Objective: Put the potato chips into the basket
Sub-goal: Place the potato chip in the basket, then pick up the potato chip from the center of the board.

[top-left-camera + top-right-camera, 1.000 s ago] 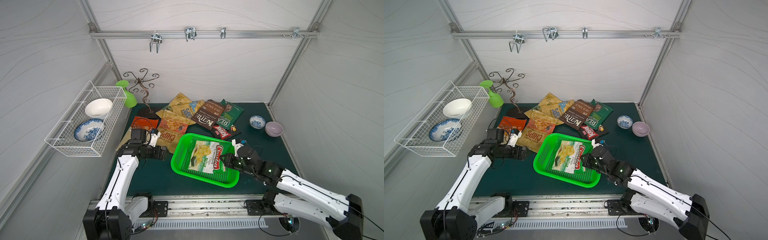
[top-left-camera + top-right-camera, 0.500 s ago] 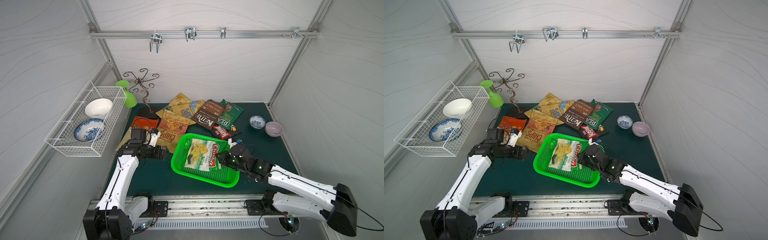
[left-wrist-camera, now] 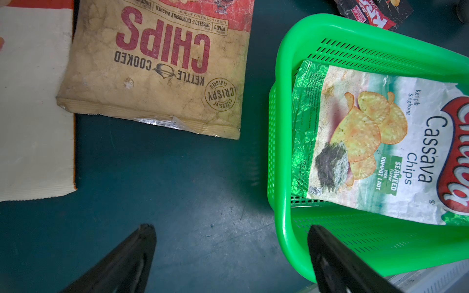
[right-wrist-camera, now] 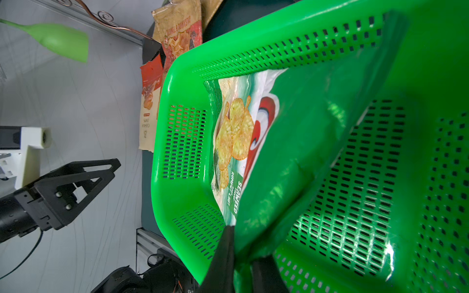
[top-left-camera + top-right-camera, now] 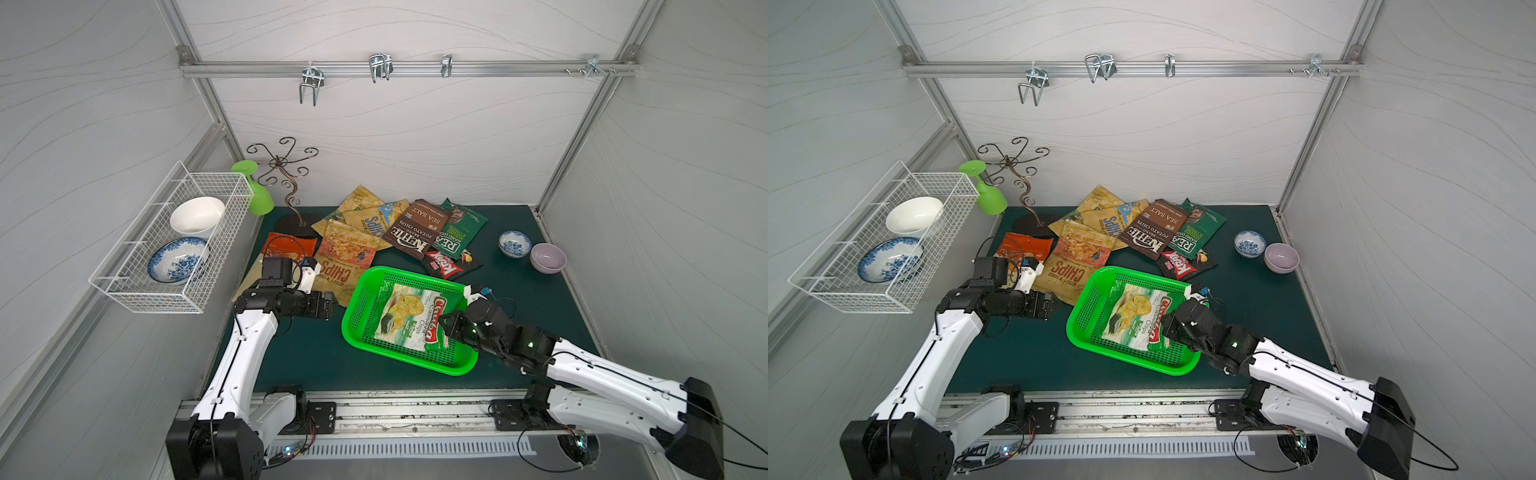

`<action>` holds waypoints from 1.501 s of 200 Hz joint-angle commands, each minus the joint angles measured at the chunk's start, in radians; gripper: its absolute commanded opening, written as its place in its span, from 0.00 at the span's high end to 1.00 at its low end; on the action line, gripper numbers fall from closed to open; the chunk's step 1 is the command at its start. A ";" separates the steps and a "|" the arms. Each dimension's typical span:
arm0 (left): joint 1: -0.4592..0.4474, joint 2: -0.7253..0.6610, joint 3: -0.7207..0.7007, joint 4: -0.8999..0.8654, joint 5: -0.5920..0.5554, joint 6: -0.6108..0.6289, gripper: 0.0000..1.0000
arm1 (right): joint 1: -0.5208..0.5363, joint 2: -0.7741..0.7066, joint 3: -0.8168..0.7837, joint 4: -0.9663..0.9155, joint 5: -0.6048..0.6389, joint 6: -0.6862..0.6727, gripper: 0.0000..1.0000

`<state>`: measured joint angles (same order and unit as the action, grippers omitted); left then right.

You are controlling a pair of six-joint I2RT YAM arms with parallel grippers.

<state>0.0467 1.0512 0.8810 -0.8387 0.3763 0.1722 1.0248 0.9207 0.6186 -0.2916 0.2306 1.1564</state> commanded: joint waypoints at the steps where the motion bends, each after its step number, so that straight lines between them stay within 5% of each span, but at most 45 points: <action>1: 0.001 -0.003 0.003 0.029 -0.004 0.000 0.02 | 0.008 0.013 0.016 0.002 0.019 -0.003 0.86; 56: 0.000 -0.002 0.003 0.029 -0.003 0.000 0.02 | 0.014 -0.015 0.063 -0.138 0.097 -0.041 0.38; 141: 0.001 0.000 0.001 0.029 -0.002 0.000 0.02 | -0.014 -0.155 0.123 -0.288 0.196 -0.169 0.29; 164: 0.001 0.000 0.002 0.029 -0.002 0.000 0.02 | -0.147 -0.163 0.145 -0.290 0.047 -0.236 0.28; 198: 0.001 -0.001 0.001 0.030 -0.002 0.001 0.02 | -0.523 -0.127 0.159 -0.254 -0.347 -0.311 0.27; 225: 0.001 0.001 0.001 0.030 -0.003 0.001 0.02 | -0.723 -0.020 0.153 -0.193 -0.527 -0.350 0.27; 249: 0.001 0.002 0.000 0.030 -0.002 0.001 0.02 | -0.844 0.082 0.123 -0.110 -0.602 -0.346 0.28; 300: 0.000 0.007 0.001 0.032 0.004 0.003 0.02 | -0.897 0.253 0.099 0.047 -0.494 -0.363 0.30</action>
<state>0.0467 1.0527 0.8799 -0.8371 0.3759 0.1722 0.1440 1.1122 0.7208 -0.3542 -0.2703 0.8185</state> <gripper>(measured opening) 0.979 0.698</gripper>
